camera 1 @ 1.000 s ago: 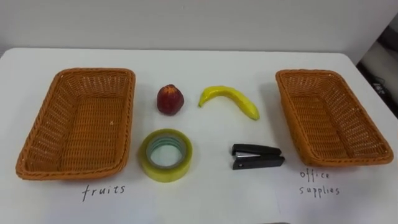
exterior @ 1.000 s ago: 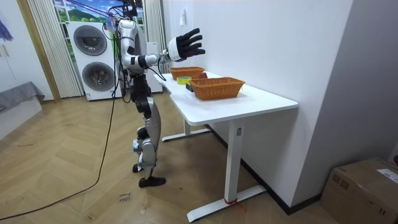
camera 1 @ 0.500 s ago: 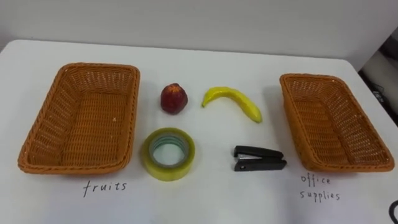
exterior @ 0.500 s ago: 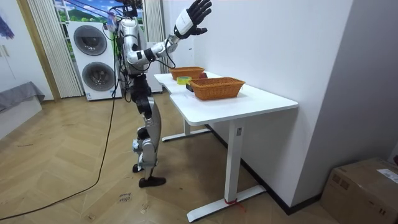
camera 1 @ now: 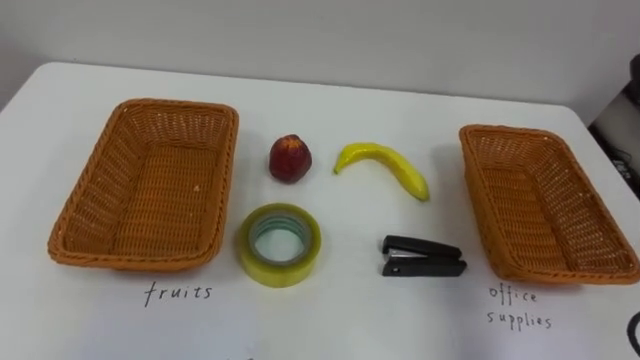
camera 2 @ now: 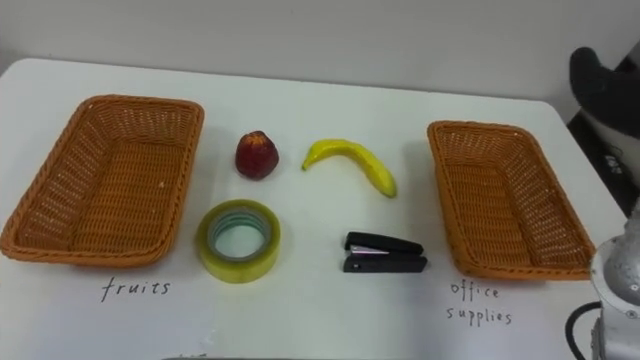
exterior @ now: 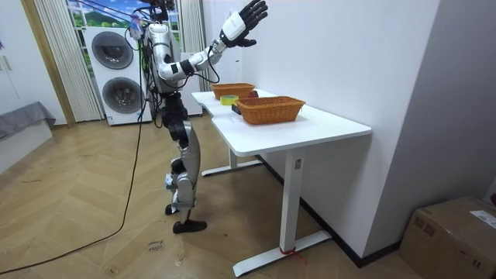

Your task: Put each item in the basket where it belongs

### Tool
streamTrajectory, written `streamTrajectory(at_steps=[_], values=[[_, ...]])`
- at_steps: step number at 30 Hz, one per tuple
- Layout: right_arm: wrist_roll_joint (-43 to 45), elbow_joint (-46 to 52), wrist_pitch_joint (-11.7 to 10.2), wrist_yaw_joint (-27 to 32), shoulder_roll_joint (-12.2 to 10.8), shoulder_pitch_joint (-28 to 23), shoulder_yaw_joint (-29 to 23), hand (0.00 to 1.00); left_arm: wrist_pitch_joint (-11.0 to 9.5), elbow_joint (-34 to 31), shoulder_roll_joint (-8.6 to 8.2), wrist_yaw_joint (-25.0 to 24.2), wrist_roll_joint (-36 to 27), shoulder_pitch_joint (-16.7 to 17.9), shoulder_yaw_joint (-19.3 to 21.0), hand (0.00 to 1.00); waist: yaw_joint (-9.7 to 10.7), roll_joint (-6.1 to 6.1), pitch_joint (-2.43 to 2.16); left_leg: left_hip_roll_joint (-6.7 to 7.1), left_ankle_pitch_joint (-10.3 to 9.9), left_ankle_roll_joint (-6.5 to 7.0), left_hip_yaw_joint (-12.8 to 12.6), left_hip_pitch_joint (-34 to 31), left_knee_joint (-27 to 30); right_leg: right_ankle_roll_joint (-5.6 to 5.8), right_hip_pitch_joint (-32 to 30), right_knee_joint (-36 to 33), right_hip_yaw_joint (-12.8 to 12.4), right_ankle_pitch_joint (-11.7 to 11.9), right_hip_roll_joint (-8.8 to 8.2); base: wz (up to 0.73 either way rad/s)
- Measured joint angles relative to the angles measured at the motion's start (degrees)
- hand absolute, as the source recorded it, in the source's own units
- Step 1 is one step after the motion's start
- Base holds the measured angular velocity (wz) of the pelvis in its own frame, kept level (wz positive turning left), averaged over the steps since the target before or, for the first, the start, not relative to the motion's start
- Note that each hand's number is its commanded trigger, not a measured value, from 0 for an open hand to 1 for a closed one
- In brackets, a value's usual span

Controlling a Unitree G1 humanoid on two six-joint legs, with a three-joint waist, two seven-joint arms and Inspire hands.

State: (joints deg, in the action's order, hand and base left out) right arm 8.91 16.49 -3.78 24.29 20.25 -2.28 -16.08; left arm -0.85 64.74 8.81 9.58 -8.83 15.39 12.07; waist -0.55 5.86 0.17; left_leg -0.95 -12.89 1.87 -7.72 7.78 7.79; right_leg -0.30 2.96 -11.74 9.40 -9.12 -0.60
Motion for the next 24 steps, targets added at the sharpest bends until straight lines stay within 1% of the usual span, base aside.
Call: streamTrajectory(at_steps=[4, 6, 11, 16, 18, 24], values=[[0.6, 0.0, 0.1, -4.3, 0.0, 0.0, 2.6, 0.00, 0.0, 0.1, 0.03, -1.5, 0.1, -0.2, 0.0, 0.00, 0.0, -0.02, 0.02, -0.03, 0.0, -0.02, 0.1, -0.1, 0.0, 0.00, 0.0, 0.1, 0.0, 0.0, 0.03, 0.00], [0.6, -0.1, 0.2, -7.5, 0.0, 0.0, 4.0, 0.00, 0.0, 0.1, 0.04, -1.9, 0.5, -0.2, 0.0, 0.00, 0.0, -0.02, 0.03, -0.06, 0.0, -0.02, 0.1, -0.1, -0.1, 0.00, 0.0, 0.1, 0.1, 0.0, 0.03, 0.00], [0.7, 0.0, 0.3, -12.5, 0.0, 0.0, 4.9, 0.00, 0.0, 0.1, 0.06, -3.2, 0.6, -0.2, 0.0, 0.00, -0.1, -0.03, 0.02, -0.08, 0.0, -0.02, 0.1, -0.2, -0.1, 0.00, 0.0, 0.2, 0.2, 0.0, 0.03, 0.00], [1.1, -0.1, 1.5, -16.1, 0.0, 0.1, 6.0, 0.00, 0.0, 0.1, 0.17, -4.2, 0.9, -0.2, -0.2, 0.00, -0.3, -0.10, -0.02, -0.09, 0.0, -0.03, 0.0, -0.2, 0.0, 0.00, 0.1, 0.2, 0.1, 0.0, 0.03, 0.00], [2.7, -0.1, 2.3, -18.2, 0.0, 0.1, 6.4, 0.00, 0.0, 0.1, 0.21, -4.4, 1.0, -0.2, -0.5, 0.00, -0.5, -0.19, -0.02, -0.09, 0.0, -0.03, 0.0, -0.2, 0.0, -0.02, 0.1, 0.2, 0.2, 0.1, 0.02, 0.00], [3.9, -0.1, 3.2, -21.9, 0.0, 0.1, 6.7, 0.00, 0.4, 0.1, 0.27, -5.0, 1.0, -0.2, -1.3, 0.00, -1.5, -0.35, -0.01, -0.11, 0.0, -0.05, 0.1, -0.2, 0.1, -0.07, 0.1, 0.2, 0.1, 0.2, 0.05, 0.00]])
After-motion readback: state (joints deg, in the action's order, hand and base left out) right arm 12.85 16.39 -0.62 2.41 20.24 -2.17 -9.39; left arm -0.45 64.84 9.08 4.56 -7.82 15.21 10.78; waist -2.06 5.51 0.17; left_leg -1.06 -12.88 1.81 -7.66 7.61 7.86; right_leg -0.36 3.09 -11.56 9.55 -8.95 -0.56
